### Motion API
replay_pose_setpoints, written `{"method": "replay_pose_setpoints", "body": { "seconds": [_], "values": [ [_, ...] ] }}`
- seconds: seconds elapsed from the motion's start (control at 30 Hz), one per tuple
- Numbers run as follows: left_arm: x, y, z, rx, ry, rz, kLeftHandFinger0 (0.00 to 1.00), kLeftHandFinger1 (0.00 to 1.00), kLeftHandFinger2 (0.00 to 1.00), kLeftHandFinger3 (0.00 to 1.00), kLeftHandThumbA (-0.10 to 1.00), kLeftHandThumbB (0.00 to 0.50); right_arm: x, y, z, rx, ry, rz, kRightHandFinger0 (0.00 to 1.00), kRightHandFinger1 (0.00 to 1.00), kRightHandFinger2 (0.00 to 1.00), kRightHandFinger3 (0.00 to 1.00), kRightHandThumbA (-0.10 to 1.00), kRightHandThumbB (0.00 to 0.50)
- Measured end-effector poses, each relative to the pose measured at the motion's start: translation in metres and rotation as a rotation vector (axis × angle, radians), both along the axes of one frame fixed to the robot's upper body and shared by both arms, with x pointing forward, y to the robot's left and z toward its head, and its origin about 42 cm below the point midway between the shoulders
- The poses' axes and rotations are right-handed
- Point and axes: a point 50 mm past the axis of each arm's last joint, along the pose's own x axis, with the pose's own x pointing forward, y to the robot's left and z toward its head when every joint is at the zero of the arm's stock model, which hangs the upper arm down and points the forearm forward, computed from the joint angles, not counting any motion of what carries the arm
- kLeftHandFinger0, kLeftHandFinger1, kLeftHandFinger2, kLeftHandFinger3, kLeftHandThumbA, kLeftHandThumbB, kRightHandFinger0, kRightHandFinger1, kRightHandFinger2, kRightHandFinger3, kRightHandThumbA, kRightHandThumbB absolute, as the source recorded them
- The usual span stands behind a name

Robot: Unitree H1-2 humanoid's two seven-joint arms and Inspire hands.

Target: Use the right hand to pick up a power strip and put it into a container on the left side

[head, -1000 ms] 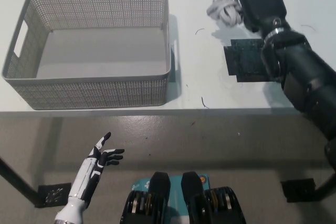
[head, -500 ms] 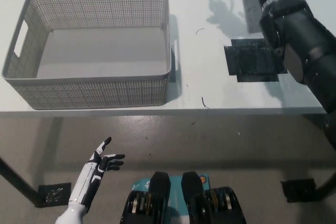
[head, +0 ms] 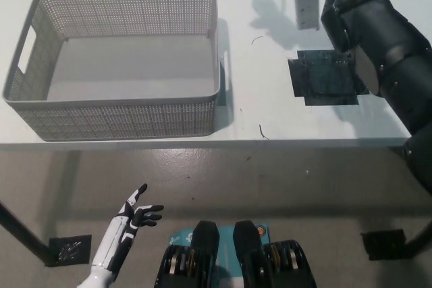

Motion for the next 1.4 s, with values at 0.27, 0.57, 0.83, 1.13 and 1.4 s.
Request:
{"method": "replay_pose_setpoints", "body": {
  "seconds": [0.27,0.57,0.83,1.13,1.4],
  "values": [
    [-0.004,-0.003,-0.003,0.002,0.012,-0.011,0.77,0.76,0.8,1.0,1.0,0.178,-0.003,0.016,-0.005,-0.011,0.007,0.036,0.0,0.0,0.19,0.4,-0.1,0.318],
    [-0.009,-0.006,-0.007,0.003,0.024,-0.023,0.75,0.75,0.79,1.0,1.0,0.175,-0.005,0.033,-0.015,-0.014,0.036,0.063,0.0,0.0,0.3,0.3,-0.1,0.291],
    [-0.012,-0.007,-0.009,0.003,0.032,-0.027,0.76,0.75,0.79,1.0,1.0,0.189,-0.008,0.046,-0.026,-0.022,0.067,0.077,0.0,0.0,0.28,0.39,-0.1,0.29],
    [-0.011,-0.007,-0.009,0.003,0.03,-0.028,0.75,0.74,0.77,1.0,1.0,0.175,-0.008,0.046,-0.032,-0.029,0.085,0.067,0.0,0.0,0.54,0.27,-0.1,0.313],
    [0.005,-0.01,0.002,0.004,-0.006,-0.038,0.77,0.73,0.75,1.0,1.0,0.181,-0.008,0.045,-0.033,-0.035,0.091,0.073,0.0,0.0,0.18,0.42,-0.1,0.301]
  ]
}}
